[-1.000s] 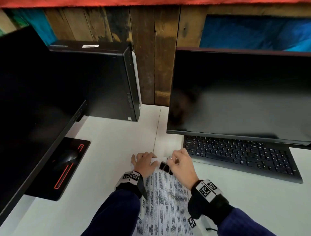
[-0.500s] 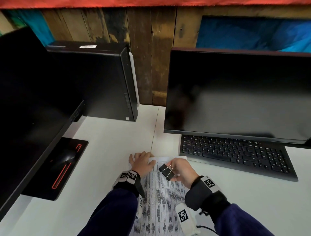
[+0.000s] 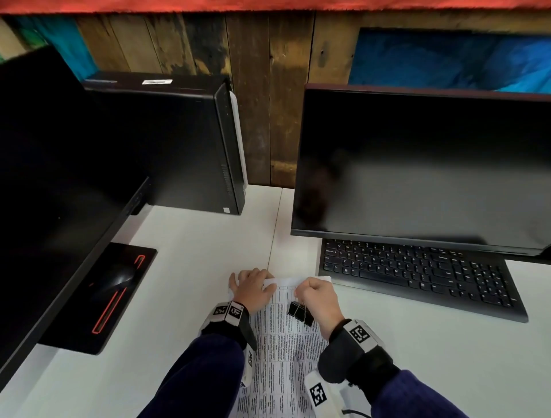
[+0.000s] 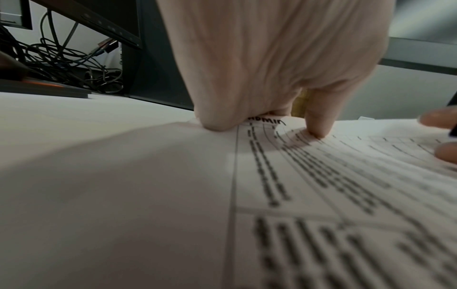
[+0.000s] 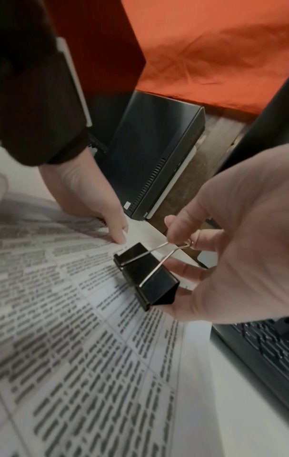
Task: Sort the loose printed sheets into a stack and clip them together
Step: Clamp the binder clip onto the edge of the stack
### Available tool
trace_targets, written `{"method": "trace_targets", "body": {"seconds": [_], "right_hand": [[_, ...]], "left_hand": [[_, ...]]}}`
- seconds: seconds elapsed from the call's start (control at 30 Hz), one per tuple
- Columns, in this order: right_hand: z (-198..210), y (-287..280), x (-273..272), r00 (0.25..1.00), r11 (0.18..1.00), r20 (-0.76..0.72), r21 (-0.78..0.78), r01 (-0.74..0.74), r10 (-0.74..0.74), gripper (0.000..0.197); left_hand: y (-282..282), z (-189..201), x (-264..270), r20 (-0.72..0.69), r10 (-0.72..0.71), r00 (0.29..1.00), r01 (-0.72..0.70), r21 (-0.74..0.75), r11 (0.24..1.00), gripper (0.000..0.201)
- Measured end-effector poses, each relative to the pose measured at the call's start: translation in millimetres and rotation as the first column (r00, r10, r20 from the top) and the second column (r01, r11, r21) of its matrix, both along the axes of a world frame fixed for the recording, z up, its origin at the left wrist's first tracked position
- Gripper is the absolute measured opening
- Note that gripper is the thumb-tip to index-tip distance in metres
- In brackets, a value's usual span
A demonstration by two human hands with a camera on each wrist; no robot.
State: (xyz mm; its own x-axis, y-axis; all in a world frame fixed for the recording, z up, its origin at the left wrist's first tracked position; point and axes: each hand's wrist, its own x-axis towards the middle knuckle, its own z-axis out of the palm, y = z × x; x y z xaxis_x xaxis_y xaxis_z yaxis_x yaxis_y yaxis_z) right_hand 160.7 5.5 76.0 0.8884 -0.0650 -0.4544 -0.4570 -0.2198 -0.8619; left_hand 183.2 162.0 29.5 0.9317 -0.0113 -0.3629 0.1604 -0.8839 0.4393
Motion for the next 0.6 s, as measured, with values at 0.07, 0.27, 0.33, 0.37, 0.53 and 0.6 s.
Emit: {"method": "trace_targets", "body": {"seconds": [0.07, 0.27, 0.33, 0.37, 0.53, 0.6], "right_hand": [[-0.1, -0.3, -2.3, 1.0, 1.0, -0.001, 0.025, -0.018, 0.018, 0.03], [-5.7, -6.6, -5.1, 0.996, 0.988, 0.031, 0.128, -0.086, 0.082, 0.007], [-5.4, -8.7, -4.0, 0.998, 0.986, 0.027, 0.156, -0.06, 0.057, 0.012], [-5.5, -9.6, -3.7, 0.999, 0.984, 0.025, 0.169, -0.05, 0.047, 0.016], [-6.0, -10.5, -2.2, 0.999, 0.951, -0.045, 0.306, 0.035, -0.023, 0.012], [-4.1, -12.0, -0.6, 0.996, 0.925, -0.076, 0.374, 0.063, -0.038, 0.015]], "left_hand": [[-0.6, 0.3, 0.4, -0.001, 0.001, 1.0, -0.001, 0.002, 1.0, 0.028], [-0.9, 1.3, 1.1, -0.005, 0.005, 1.0, -0.005, 0.008, 1.0, 0.029], [-0.8, 1.2, 0.8, -0.005, 0.007, 1.0, -0.007, 0.006, 1.0, 0.028], [-0.7, 1.2, 0.7, -0.004, 0.007, 1.0, -0.007, 0.006, 1.0, 0.028], [-0.3, 0.8, 0.6, 0.002, 0.009, 1.0, -0.009, 0.0, 1.0, 0.027], [-0.1, -0.3, 0.5, 0.0, 0.009, 1.0, -0.009, -0.002, 1.0, 0.026]]}}
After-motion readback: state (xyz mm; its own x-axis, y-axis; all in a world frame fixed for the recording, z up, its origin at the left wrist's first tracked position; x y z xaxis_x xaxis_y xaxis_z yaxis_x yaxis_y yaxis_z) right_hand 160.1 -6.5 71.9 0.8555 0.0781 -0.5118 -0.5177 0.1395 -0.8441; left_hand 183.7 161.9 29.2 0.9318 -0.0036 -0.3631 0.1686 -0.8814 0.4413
